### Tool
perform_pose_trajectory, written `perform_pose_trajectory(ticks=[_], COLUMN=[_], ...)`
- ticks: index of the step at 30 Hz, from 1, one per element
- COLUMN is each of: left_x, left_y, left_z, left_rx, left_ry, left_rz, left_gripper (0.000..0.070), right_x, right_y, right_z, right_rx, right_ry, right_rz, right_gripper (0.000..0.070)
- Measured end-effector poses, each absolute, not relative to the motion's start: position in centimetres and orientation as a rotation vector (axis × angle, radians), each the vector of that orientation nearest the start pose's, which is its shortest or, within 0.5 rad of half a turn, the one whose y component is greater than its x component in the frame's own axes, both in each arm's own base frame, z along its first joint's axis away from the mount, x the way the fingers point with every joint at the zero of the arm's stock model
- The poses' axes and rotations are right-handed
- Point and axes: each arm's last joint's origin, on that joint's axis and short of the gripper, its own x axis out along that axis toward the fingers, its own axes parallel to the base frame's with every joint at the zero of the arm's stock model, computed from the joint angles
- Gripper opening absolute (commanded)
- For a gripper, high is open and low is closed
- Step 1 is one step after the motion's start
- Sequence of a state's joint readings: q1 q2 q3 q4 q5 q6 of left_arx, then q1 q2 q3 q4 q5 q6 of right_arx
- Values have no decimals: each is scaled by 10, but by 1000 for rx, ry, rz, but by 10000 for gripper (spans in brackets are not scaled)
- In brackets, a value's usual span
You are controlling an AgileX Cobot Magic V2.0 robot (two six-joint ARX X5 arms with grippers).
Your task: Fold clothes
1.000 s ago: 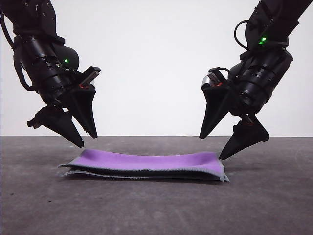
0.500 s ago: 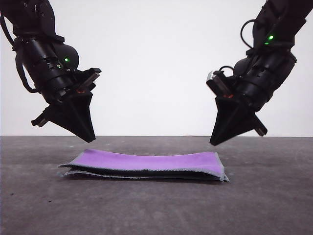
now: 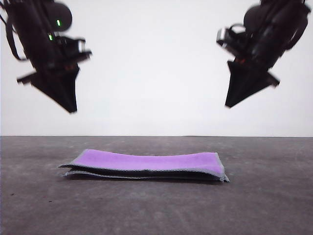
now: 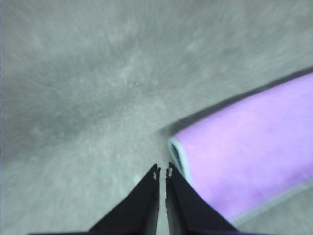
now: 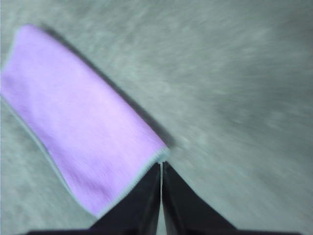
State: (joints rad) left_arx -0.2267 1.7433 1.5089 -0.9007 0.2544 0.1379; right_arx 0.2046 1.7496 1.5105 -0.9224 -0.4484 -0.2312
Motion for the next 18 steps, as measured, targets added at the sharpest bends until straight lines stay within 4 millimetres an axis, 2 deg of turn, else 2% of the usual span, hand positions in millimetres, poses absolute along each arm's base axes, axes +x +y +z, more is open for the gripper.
perform_pose_trajectory(ticks=[7, 11, 14, 18], left_x=[312, 286, 271, 249], left_y=[-77, -70, -67, -62], left_z=[326, 334, 328, 314], left_rx=[145, 161, 160, 135], left_ry=[985, 953, 960, 956], left_rz=[-446, -417, -416, -402], left_gripper=[4, 4, 4, 4], right_x=[302, 276, 258, 236], right_y=[77, 70, 66, 64], right_z=[324, 335, 330, 299], right_rx=[-148, -154, -145, -105], right_ry=[971, 880, 843, 833], right_rz=[617, 596, 585, 577], right_gripper=[0, 0, 0, 0])
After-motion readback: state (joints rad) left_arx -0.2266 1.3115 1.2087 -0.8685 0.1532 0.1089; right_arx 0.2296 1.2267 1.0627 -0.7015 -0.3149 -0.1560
